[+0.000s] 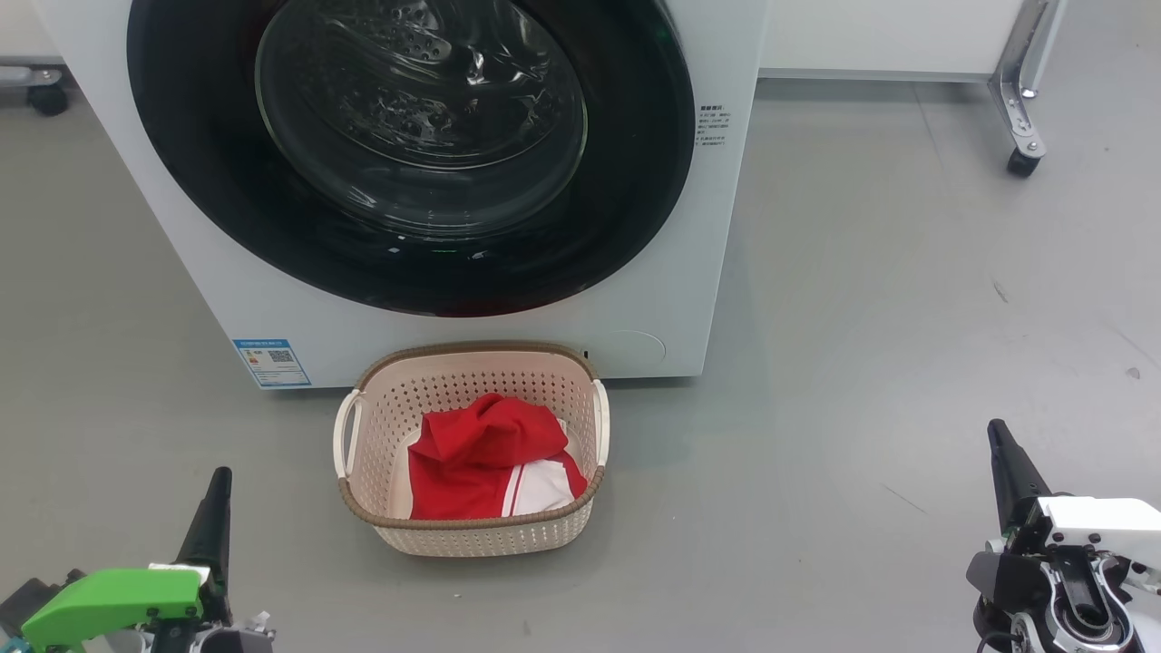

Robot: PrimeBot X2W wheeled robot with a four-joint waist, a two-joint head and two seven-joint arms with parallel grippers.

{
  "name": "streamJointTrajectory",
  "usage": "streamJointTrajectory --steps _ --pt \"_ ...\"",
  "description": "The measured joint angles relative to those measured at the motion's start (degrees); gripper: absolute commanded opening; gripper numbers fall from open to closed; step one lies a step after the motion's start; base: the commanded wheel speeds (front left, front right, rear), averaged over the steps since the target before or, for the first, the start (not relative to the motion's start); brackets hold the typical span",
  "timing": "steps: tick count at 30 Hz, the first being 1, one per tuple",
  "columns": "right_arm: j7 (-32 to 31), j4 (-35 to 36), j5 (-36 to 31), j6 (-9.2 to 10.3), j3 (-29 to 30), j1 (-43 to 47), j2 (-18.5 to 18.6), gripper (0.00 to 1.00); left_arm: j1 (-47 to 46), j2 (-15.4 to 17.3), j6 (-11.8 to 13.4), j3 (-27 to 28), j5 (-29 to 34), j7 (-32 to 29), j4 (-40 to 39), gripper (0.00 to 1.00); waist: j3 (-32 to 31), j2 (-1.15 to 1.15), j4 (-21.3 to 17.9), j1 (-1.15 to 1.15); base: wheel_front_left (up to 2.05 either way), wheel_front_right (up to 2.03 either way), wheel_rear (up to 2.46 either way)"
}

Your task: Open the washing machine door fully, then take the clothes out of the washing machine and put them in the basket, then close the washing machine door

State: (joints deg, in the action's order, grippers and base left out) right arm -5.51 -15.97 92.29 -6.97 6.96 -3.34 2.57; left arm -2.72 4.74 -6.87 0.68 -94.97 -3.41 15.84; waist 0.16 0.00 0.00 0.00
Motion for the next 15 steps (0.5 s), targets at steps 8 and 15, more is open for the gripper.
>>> streamJointTrajectory --steps 8,15 --pt "0.0 0.0 0.0 0.0 0.0 0.0 0.0 0.0 0.0 -0.1 0.0 0.1 0.0 0.0 0.0 0.0 0.0 0.0 0.0 0.0 0.0 0.0 0.0" --pt "0.0 0.0 0.0 0.0 0.0 0.0 0.0 0.0 0.0 -0.1 0.0 0.1 0.0 0.0 0.0 0.0 0.0 0.0 0.0 0.0 0.0 0.0 0.0"
